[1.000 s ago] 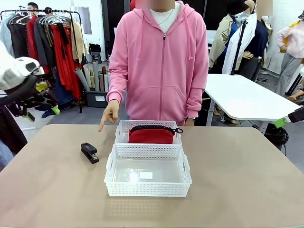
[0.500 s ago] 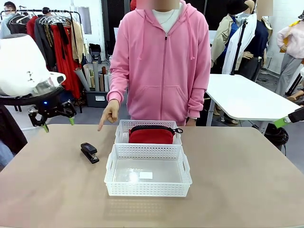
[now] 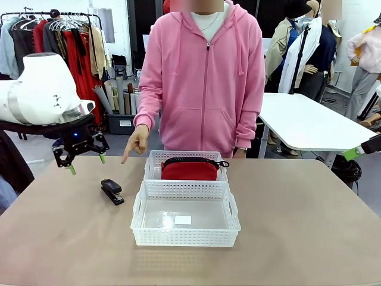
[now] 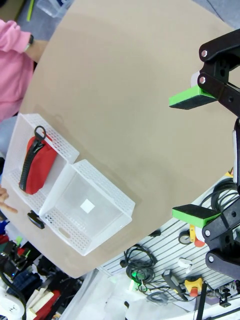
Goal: Distribute items into two baskets.
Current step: Pick up the Stapler that the person points to.
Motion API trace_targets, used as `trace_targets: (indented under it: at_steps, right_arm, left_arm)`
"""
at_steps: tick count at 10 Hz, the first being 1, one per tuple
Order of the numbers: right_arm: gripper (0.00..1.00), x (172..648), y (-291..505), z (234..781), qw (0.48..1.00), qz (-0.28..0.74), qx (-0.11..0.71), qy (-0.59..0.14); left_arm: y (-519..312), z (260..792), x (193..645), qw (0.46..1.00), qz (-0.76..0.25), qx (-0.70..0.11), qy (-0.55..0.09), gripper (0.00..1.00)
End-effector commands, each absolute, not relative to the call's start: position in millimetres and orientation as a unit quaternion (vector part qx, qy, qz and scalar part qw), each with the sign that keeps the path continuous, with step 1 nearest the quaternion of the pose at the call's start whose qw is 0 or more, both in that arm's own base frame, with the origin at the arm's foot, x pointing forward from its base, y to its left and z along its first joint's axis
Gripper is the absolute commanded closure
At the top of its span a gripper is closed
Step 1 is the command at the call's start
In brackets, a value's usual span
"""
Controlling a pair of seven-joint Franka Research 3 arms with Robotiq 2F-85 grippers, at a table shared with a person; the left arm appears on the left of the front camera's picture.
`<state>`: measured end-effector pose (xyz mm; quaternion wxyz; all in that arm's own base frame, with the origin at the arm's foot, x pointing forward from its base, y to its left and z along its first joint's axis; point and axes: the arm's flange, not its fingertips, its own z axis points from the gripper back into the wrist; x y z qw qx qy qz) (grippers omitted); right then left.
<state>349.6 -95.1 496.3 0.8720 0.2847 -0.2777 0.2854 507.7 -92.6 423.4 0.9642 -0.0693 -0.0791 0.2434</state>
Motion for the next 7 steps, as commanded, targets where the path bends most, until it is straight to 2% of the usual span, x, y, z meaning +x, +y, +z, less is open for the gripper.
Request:
trace_targets:
  at_steps: [1, 7]
  right_arm:
    - [0.0, 351.0, -94.1, 497.0, 0.868, 0.284, 0.291, -0.283]
    - [0.0, 351.0, -94.1, 497.0, 0.868, 0.284, 0.291, -0.283]
  left_arm:
    - [-103.0, 418.8, 517.0, 0.958, 0.265, -0.084, -0.068, 0.0]
    - [-128.7, 389.2, 537.5, 0.948, 0.307, -0.085, -0.028, 0.0]
